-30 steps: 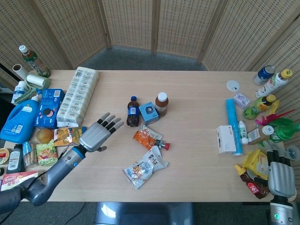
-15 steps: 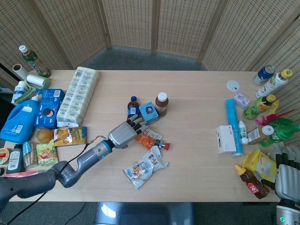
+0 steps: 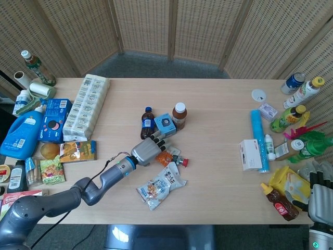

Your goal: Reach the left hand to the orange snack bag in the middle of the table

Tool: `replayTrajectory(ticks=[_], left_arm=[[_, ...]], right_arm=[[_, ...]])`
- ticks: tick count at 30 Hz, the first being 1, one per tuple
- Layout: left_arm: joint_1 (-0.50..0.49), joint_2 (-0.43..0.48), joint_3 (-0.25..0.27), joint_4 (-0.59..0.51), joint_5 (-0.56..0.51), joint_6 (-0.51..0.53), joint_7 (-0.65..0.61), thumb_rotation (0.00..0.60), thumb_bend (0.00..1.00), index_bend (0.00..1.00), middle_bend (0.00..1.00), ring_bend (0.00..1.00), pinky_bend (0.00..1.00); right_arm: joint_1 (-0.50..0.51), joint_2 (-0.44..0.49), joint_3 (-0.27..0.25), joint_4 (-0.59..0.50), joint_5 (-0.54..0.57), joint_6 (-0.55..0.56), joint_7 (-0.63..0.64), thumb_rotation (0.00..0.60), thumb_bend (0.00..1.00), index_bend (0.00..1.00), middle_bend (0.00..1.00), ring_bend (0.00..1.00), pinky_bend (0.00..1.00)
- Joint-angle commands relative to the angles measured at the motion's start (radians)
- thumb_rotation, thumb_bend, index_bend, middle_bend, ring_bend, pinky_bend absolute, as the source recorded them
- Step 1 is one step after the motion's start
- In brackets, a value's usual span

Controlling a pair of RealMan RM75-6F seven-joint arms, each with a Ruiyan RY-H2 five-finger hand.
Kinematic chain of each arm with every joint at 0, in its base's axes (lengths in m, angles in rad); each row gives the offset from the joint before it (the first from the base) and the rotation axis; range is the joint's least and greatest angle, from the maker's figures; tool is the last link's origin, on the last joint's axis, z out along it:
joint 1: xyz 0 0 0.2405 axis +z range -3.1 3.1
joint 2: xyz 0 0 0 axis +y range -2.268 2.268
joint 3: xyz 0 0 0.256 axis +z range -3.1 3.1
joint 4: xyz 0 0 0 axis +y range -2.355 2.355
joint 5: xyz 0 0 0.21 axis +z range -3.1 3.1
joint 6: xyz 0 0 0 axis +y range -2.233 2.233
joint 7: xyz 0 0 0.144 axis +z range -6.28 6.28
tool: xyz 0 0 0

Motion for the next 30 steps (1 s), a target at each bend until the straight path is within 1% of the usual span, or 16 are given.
replayTrajectory(ticks=[1, 4, 5, 7, 8, 9, 11, 12, 13, 15, 18, 20, 22, 25, 27, 30], left_arm=[[-0.019, -0.030, -0.001, 0.037, -0.009, -0.006, -0.007, 0.600, 0.20, 0.00, 0.00, 0.00, 0.00], [-0.034, -0.055, -0.008, 0.073, -0.019, -0.008, -0.014, 0.600, 0.20, 0.03, 0.00, 0.01, 0.00], [-0.038, -0.061, -0.010, 0.082, -0.022, -0.009, -0.015, 0.600, 0.20, 0.06, 0.00, 0.02, 0.00], [-0.046, -0.073, -0.015, 0.099, -0.031, -0.012, -0.021, 0.600, 0.20, 0.13, 0.05, 0.13, 0.00], [-0.049, -0.077, -0.016, 0.105, -0.034, -0.016, -0.024, 0.600, 0.21, 0.14, 0.07, 0.17, 0.00], [-0.052, -0.081, -0.016, 0.113, -0.037, -0.018, -0.025, 0.600, 0.21, 0.17, 0.10, 0.23, 0.00], [-0.057, -0.089, -0.016, 0.127, -0.045, -0.027, -0.029, 0.600, 0.22, 0.22, 0.16, 0.32, 0.00], [-0.059, -0.091, -0.015, 0.132, -0.047, -0.029, -0.032, 0.600, 0.23, 0.25, 0.20, 0.38, 0.03], [-0.061, -0.095, -0.014, 0.138, -0.048, -0.030, -0.035, 0.600, 0.23, 0.27, 0.22, 0.41, 0.05], [-0.062, -0.098, -0.011, 0.144, -0.049, -0.027, -0.043, 0.600, 0.25, 0.33, 0.30, 0.49, 0.14], [-0.059, -0.102, -0.006, 0.152, -0.050, -0.017, -0.058, 0.600, 0.27, 0.42, 0.39, 0.59, 0.22], [-0.056, -0.100, -0.001, 0.152, -0.047, -0.008, -0.069, 0.600, 0.27, 0.47, 0.45, 0.64, 0.26], [-0.050, -0.096, 0.003, 0.149, -0.045, 0.004, -0.081, 0.600, 0.27, 0.54, 0.52, 0.70, 0.30], [-0.036, -0.082, 0.005, 0.130, -0.045, 0.034, -0.102, 0.600, 0.28, 0.60, 0.58, 0.75, 0.35], [-0.020, -0.063, 0.004, 0.100, -0.045, 0.062, -0.118, 0.600, 0.27, 0.60, 0.58, 0.75, 0.36], [0.017, -0.008, 0.004, 0.016, -0.046, 0.120, -0.140, 0.600, 0.27, 0.60, 0.58, 0.75, 0.36]], right_arm=[[-0.003, 0.001, 0.000, -0.002, 0.004, 0.000, 0.000, 0.562, 0.17, 0.00, 0.00, 0.00, 0.00], [-0.009, 0.002, 0.001, -0.004, 0.009, 0.002, 0.001, 0.561, 0.17, 0.00, 0.00, 0.00, 0.00], [-0.011, 0.002, 0.001, -0.005, 0.010, 0.002, 0.001, 0.560, 0.17, 0.00, 0.00, 0.00, 0.00], [-0.015, 0.003, -0.001, -0.006, 0.012, 0.002, 0.001, 0.561, 0.17, 0.00, 0.00, 0.00, 0.00], [-0.016, 0.004, -0.001, -0.007, 0.014, 0.002, 0.002, 0.563, 0.17, 0.00, 0.00, 0.00, 0.00], [-0.018, 0.004, -0.001, -0.008, 0.015, 0.002, 0.004, 0.565, 0.17, 0.00, 0.00, 0.00, 0.00], [-0.021, 0.005, -0.001, -0.010, 0.018, 0.002, 0.007, 0.563, 0.17, 0.00, 0.00, 0.00, 0.00], [-0.022, 0.005, 0.000, -0.010, 0.019, 0.002, 0.006, 0.562, 0.17, 0.00, 0.00, 0.00, 0.00], [-0.023, 0.006, 0.000, -0.012, 0.020, 0.002, 0.005, 0.561, 0.17, 0.00, 0.00, 0.00, 0.00], [-0.023, 0.005, 0.002, -0.014, 0.019, 0.002, 0.006, 0.563, 0.17, 0.00, 0.00, 0.00, 0.00], [-0.021, 0.003, 0.003, -0.016, 0.017, -0.001, 0.003, 0.563, 0.17, 0.00, 0.00, 0.00, 0.00], [-0.019, 0.002, 0.004, -0.018, 0.015, -0.004, 0.002, 0.561, 0.17, 0.00, 0.00, 0.00, 0.00], [-0.017, 0.001, 0.006, -0.019, 0.013, -0.005, 0.000, 0.566, 0.17, 0.00, 0.00, 0.00, 0.00], [-0.013, 0.000, 0.008, -0.023, 0.012, -0.009, -0.003, 0.565, 0.17, 0.00, 0.00, 0.00, 0.00], [-0.010, -0.002, 0.010, -0.023, 0.011, -0.012, -0.004, 0.564, 0.17, 0.00, 0.00, 0.00, 0.00], [-0.002, -0.009, 0.011, -0.019, 0.011, -0.026, -0.004, 0.561, 0.17, 0.00, 0.00, 0.00, 0.00]])
